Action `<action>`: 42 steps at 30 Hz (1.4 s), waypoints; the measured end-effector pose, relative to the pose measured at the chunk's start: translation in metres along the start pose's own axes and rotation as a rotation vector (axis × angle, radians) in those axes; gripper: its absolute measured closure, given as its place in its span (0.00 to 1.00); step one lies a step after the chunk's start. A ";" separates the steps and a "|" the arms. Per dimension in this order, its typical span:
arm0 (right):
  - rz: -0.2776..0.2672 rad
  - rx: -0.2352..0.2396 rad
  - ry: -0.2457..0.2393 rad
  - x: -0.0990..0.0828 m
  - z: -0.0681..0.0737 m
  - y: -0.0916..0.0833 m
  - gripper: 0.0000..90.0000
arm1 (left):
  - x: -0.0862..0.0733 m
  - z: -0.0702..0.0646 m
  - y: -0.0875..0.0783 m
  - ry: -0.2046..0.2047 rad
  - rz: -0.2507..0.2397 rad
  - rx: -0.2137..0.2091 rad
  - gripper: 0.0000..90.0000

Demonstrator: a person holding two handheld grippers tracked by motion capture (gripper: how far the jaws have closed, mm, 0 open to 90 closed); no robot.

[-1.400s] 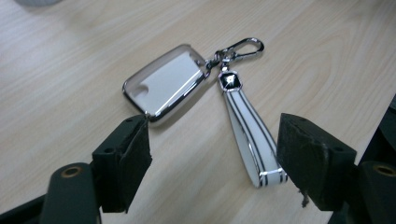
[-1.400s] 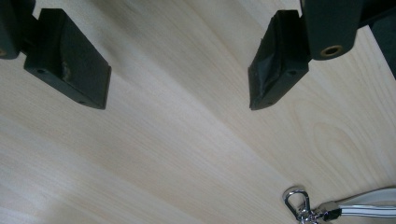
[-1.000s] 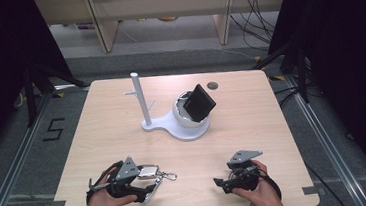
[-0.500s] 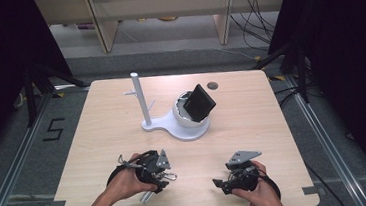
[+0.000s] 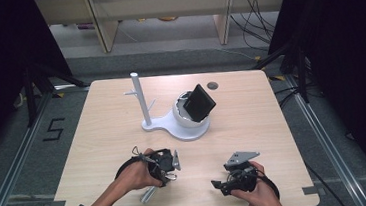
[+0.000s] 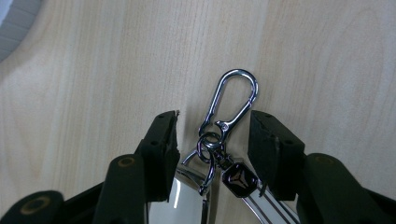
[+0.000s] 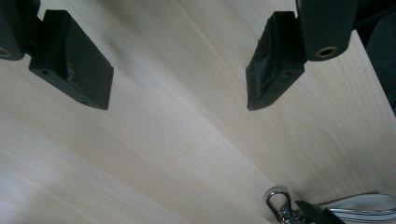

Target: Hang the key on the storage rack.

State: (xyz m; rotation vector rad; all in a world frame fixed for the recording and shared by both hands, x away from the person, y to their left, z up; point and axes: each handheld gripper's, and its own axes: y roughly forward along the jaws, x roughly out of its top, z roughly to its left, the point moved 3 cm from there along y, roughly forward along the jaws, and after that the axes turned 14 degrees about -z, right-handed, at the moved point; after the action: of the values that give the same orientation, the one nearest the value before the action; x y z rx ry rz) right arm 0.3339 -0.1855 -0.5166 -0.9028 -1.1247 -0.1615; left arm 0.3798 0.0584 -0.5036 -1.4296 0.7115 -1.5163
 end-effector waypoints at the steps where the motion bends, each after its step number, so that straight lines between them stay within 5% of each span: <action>1: 0.004 0.001 0.005 0.000 0.000 0.000 0.27 | 0.001 0.001 0.001 0.000 0.004 -0.009 0.59; 6: 0.021 0.005 0.004 0.000 0.001 -0.001 0.27 | 0.004 0.002 0.005 0.023 0.065 -0.050 0.62; 20: 0.020 0.016 -0.007 0.000 0.001 0.001 0.27 | 0.007 0.009 0.010 -0.141 0.146 -0.118 0.80; 29: 0.009 0.016 0.006 -0.001 0.003 0.003 0.27 | 0.008 0.010 0.011 -0.168 0.169 -0.150 0.76; 42: 0.027 0.024 -0.004 -0.001 0.003 0.002 0.28 | 0.008 0.008 0.011 -0.092 0.166 -0.139 0.83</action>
State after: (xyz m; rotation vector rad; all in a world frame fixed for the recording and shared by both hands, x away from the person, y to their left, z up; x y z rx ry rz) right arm 0.3322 -0.1827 -0.5184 -0.8967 -1.1158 -0.1238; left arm 0.3909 0.0482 -0.5078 -1.4940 0.8709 -1.2858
